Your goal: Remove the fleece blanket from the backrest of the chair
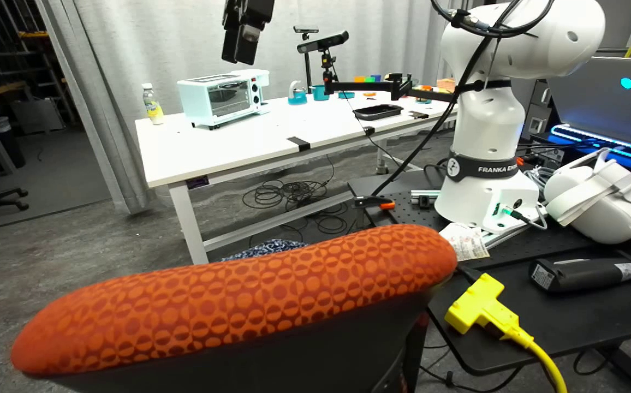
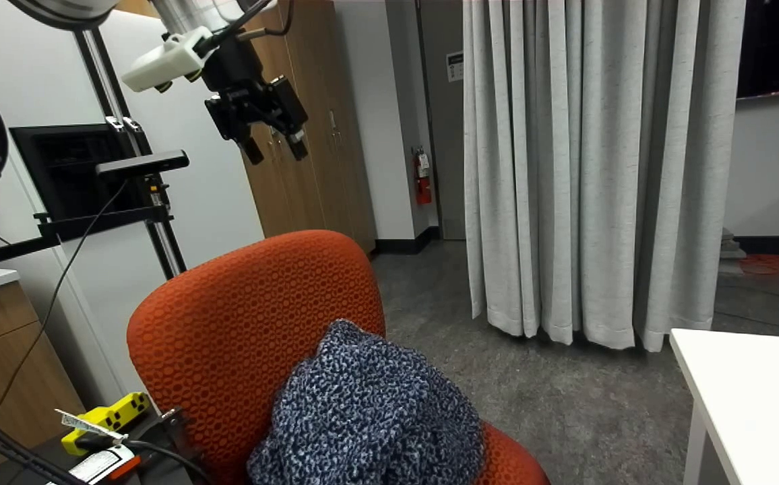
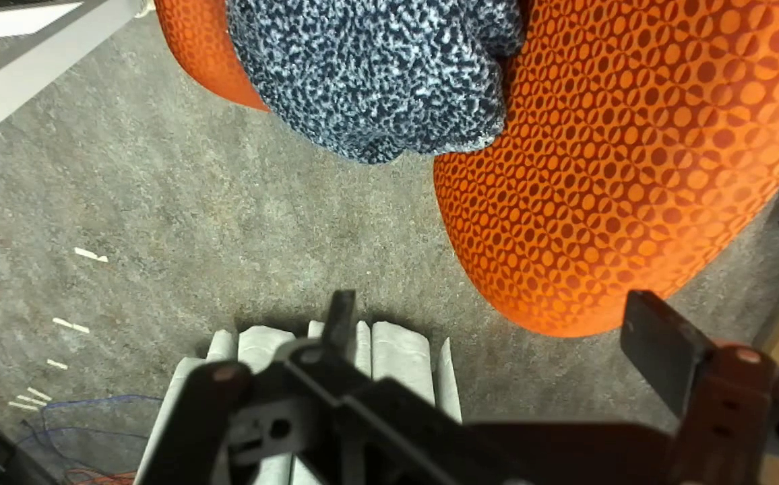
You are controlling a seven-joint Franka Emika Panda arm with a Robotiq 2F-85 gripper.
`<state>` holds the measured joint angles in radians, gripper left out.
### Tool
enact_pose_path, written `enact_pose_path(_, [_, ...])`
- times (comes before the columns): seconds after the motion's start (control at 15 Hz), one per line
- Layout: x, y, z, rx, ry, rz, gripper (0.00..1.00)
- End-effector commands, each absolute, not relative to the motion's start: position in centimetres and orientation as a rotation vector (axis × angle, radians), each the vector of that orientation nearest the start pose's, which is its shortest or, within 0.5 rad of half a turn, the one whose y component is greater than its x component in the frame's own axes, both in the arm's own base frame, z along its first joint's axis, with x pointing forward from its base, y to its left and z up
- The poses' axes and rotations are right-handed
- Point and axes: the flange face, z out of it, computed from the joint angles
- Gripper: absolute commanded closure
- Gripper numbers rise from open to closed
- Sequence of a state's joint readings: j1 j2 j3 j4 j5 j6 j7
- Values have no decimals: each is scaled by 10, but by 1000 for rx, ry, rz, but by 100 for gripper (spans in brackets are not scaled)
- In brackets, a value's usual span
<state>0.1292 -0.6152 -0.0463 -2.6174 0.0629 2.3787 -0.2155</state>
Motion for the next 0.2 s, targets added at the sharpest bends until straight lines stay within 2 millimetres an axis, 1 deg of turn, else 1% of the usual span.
enact_pose_path(0.0, [388, 32, 486, -3006, -400, -582, 0])
enact_pose_path(0.13, [388, 32, 486, -3006, -400, -582, 0])
